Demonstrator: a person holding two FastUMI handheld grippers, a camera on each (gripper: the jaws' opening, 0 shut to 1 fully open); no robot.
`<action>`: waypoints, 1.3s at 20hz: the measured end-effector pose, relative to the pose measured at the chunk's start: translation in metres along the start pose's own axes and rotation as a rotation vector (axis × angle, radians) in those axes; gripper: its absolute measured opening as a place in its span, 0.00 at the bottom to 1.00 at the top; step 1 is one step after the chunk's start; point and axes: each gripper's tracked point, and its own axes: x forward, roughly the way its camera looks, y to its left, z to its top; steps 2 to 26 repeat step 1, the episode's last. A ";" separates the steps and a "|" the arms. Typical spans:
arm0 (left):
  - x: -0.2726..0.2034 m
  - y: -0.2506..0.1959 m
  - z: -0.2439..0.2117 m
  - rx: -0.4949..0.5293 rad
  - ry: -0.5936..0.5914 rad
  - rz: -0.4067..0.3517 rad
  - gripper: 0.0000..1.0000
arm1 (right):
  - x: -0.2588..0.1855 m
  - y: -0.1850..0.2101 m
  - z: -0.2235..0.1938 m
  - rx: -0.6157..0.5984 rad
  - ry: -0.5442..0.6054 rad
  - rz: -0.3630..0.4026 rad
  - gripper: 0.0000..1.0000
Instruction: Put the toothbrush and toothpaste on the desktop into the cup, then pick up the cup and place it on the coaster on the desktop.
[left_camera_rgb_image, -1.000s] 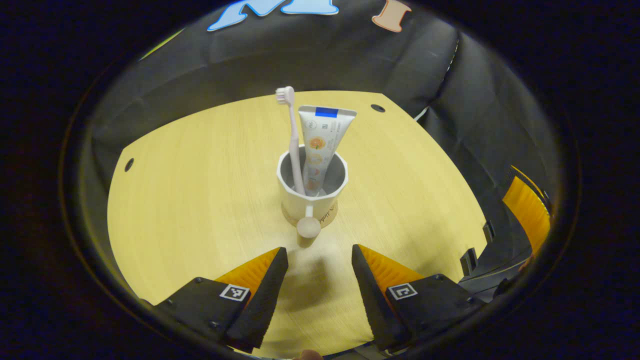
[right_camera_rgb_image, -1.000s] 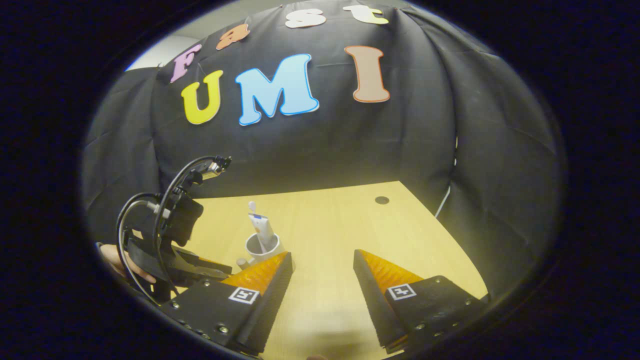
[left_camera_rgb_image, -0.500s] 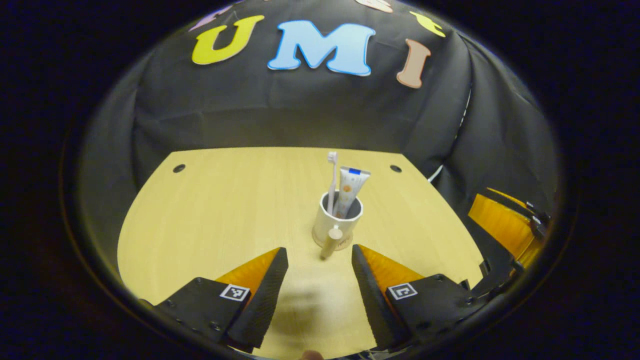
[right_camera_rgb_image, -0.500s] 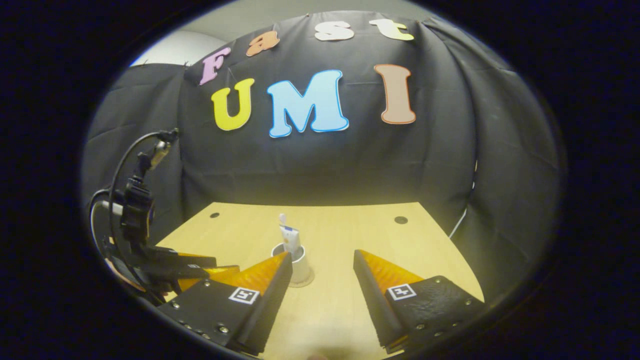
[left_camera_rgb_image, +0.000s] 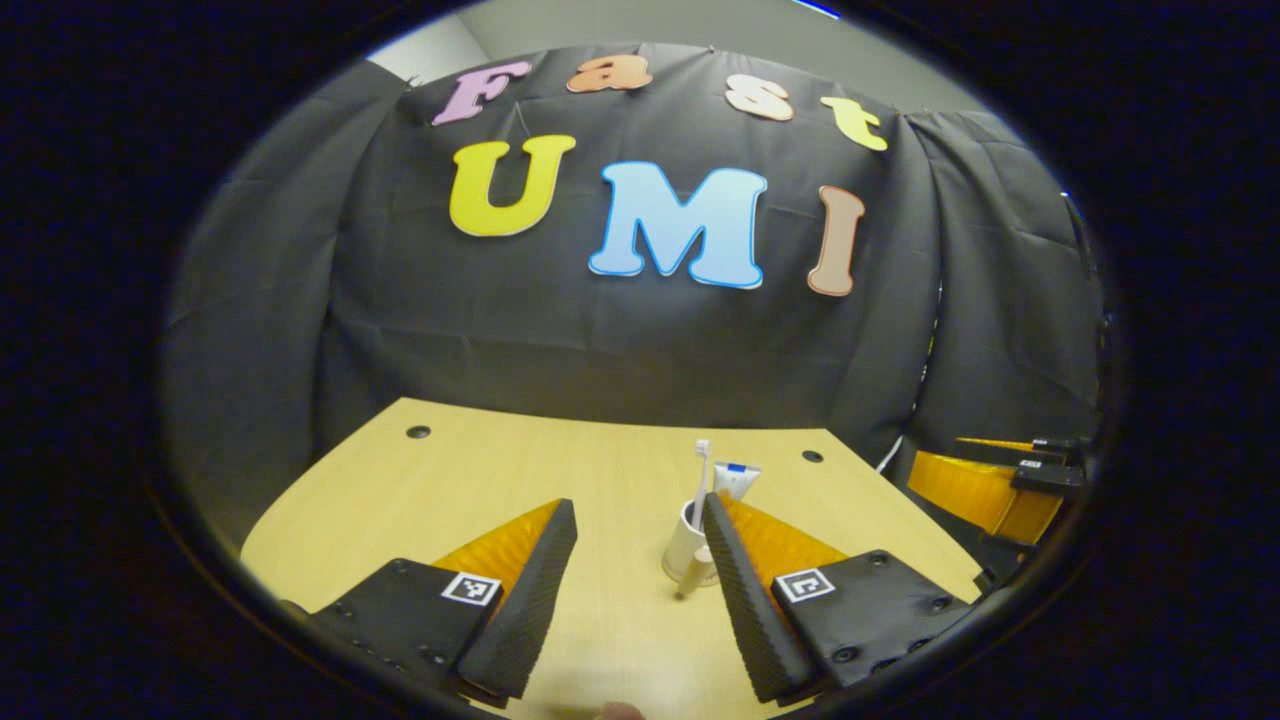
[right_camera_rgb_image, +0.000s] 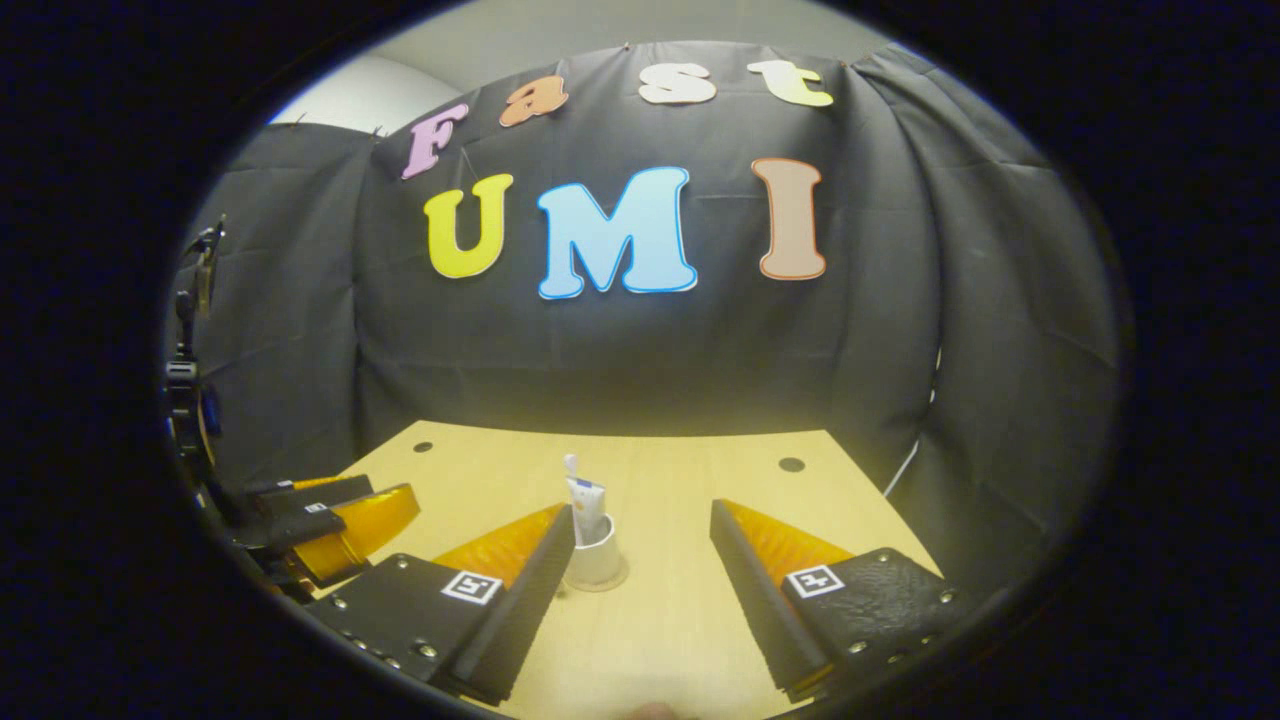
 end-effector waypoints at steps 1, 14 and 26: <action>-0.002 0.002 0.005 0.007 -0.011 -0.001 0.85 | -0.001 0.002 0.004 -0.004 -0.014 -0.009 0.88; -0.002 0.002 0.005 0.007 -0.011 -0.001 0.85 | -0.001 0.002 0.004 -0.004 -0.014 -0.009 0.88; -0.002 0.002 0.005 0.007 -0.011 -0.001 0.85 | -0.001 0.002 0.004 -0.004 -0.014 -0.009 0.88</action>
